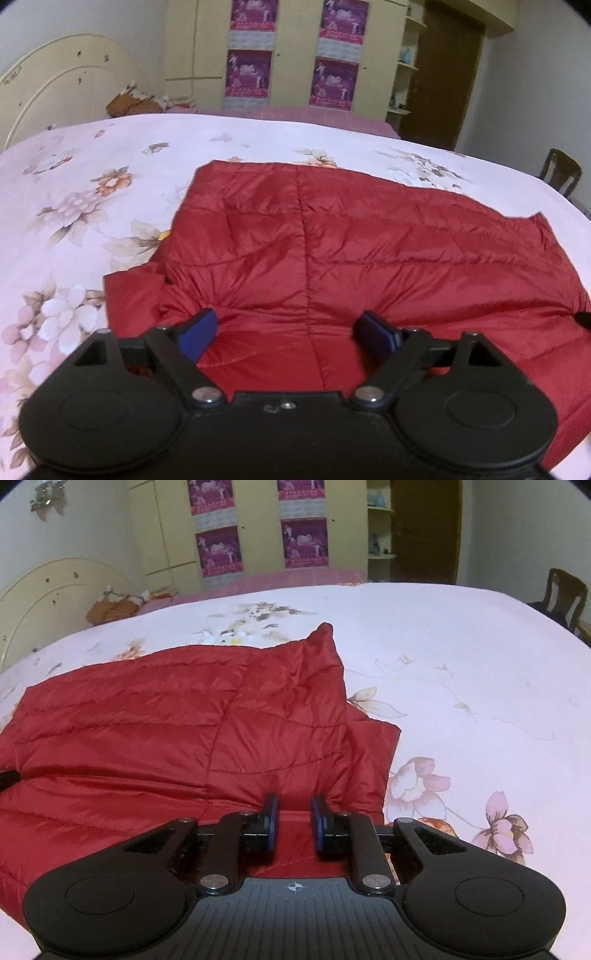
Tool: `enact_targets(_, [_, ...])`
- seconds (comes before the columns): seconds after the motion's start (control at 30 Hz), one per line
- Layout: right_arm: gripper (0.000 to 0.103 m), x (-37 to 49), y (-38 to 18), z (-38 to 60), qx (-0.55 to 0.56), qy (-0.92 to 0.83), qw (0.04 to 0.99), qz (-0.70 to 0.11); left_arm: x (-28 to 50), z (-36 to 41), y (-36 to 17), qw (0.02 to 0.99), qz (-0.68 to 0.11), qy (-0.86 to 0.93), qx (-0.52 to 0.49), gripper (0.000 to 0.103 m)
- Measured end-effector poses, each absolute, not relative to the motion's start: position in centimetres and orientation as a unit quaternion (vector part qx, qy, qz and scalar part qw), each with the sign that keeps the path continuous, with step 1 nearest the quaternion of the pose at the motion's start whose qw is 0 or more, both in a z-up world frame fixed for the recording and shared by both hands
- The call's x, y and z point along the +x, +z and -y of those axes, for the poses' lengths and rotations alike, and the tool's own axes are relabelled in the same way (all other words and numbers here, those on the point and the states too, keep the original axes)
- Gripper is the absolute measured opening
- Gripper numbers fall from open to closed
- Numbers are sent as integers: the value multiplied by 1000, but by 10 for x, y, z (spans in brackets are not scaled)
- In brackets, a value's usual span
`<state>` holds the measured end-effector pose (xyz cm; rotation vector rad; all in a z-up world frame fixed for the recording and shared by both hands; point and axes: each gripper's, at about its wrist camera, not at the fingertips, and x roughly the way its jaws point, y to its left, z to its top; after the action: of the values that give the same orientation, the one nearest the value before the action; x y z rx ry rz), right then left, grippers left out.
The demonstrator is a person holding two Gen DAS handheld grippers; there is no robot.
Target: Fold large clothes
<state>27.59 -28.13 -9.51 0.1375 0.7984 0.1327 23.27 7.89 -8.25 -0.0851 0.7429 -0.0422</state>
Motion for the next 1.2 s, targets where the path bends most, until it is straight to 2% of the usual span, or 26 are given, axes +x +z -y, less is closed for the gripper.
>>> enact_targets(0.03, [19, 272, -90, 284, 69, 59, 917, -389, 226, -80, -76, 932, -360, -15, -48, 88])
enact_targets(0.07, [20, 258, -80, 283, 69, 60, 922, -377, 219, -82, -71, 935, -349, -9, -55, 98])
enact_targets(0.1, [51, 238, -71, 285, 70, 65, 929, -358, 206, -84, -64, 940, -335, 4, -64, 103])
enact_targets(0.13, [93, 226, -62, 280, 69, 73, 939, -328, 192, -88, -58, 944, -320, 18, -75, 103])
enact_targets(0.17, [96, 214, -55, 276, 69, 96, 944, -308, 178, -93, -54, 946, -313, 26, -86, 103])
enact_targets(0.2, [95, 204, -51, 271, 68, 118, 944, -302, 167, -98, -52, 944, -312, 34, -98, 103])
enact_targets(0.27, [79, 190, -50, 255, 64, 146, 939, -306, 142, -111, -53, 936, -318, 69, -135, 103])
enact_targets(0.33, [40, 184, -55, 244, 73, 167, 929, -322, 116, -128, -60, 919, -330, 99, -192, 98])
enact_targets(0.37, [32, 183, -57, 239, 83, 177, 924, -329, 105, -136, -65, 909, -334, 109, -225, 94])
enact_targets(0.4, [18, 183, -59, 236, 88, 185, 920, -333, 95, -143, -70, 899, -335, 112, -260, 91])
enact_targets(0.43, [15, 180, -60, 229, 85, 190, 920, -333, 88, -150, -75, 889, -332, 110, -297, 89])
enact_targets(0.5, [12, 177, -58, 221, 87, 202, 918, -330, 85, -159, -86, 867, -331, 89, -361, 77])
enact_targets(0.53, [3, 177, -57, 217, 90, 210, 915, -331, 89, -161, -91, 858, -333, 77, -383, 75])
enact_targets(0.67, [1, 185, -50, 195, 91, 230, 910, -333, 115, -157, -104, 844, -329, 39, -421, 74])
enact_targets(0.73, [1, 192, -51, 183, 85, 231, 908, -339, 128, -152, -107, 848, -327, 35, -415, 66])
enact_targets(0.8, [1, 196, -54, 171, 79, 229, 904, -351, 137, -153, -113, 845, -328, 38, -421, 50])
enact_targets(0.83, [1, 199, -58, 167, 78, 229, 902, -357, 141, -155, -115, 844, -327, 39, -424, 47])
enact_targets(0.9, [1, 203, -64, 159, 76, 225, 898, -371, 143, -157, -115, 844, -326, 28, -425, 27])
enact_targets(0.97, [2, 206, -73, 154, 74, 217, 894, -386, 143, -155, -107, 856, -321, 15, -404, 21])
enact_targets(1.2, [1, 212, -98, 153, 109, 192, 884, -412, 135, -121, -57, 922, -265, -42, -277, 19])
